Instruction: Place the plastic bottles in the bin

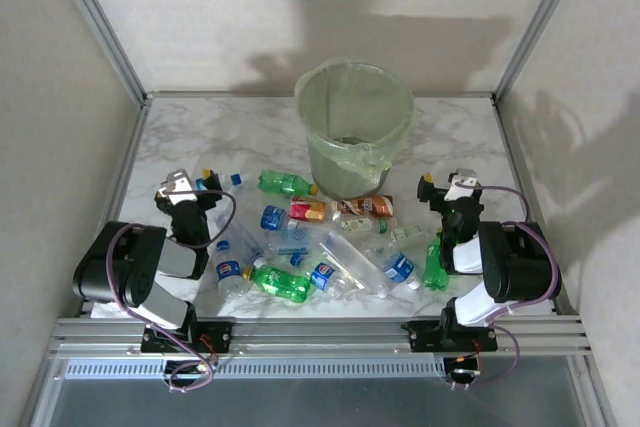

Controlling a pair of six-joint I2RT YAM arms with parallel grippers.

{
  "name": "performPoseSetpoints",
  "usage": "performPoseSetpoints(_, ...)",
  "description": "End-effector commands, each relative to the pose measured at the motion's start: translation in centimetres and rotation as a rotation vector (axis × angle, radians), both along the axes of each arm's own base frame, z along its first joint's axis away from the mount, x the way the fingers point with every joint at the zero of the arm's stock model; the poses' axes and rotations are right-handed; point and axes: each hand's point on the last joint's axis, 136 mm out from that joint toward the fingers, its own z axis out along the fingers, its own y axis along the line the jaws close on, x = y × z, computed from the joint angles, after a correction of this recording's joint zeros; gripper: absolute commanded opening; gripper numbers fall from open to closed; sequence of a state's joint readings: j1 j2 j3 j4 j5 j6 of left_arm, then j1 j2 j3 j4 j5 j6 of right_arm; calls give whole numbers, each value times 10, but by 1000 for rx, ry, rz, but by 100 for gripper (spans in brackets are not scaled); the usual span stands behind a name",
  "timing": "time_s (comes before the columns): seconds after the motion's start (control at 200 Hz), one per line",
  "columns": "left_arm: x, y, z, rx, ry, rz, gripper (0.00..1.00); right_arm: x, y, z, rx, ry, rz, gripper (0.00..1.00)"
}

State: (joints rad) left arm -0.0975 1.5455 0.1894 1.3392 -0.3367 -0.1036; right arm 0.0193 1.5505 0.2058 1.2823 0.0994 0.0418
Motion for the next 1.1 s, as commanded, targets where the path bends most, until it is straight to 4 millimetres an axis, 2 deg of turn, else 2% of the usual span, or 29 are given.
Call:
performPoseSetpoints(0.0, 3, -1, 7, 8, -20, 4, 99, 3, 1, 9, -11, -31, 14, 99)
performPoseSetpoints(0.846, 6, -2, 6, -2, -17, -28, 99, 3, 1, 9, -9, -32, 15, 99)
performPoseSetpoints(0.896, 6, -2, 6, -1, -15, -27, 99, 5, -6, 12, -3, -33, -35, 99)
performPoseSetpoints(0.936, 4, 1, 12, 5, -36, -2, 99, 10, -16, 26, -1, -33, -112, 99)
performPoseSetpoints(0.996, 8, -4, 22, 26, -13, -5, 99, 16, -42, 71, 79, 12, -325, 99)
performPoseSetpoints(1.021, 10, 0, 32, 32, 7, 47, 99, 13, -51, 90, 163, 40, -400, 99)
performPoseSetpoints(1.036, 15, 3, 45, 33, 7, 86, 99, 12, -54, 105, 222, 36, -430, 99)
performPoseSetpoints(1.051, 14, 8, 49, 34, 29, 127, 99, 8, -55, 111, 268, 67, -449, 99)
performPoseSetpoints(1.091, 16, 18, 76, 0, 23, 211, 99, -1, -51, 132, 367, 105, -456, 99)
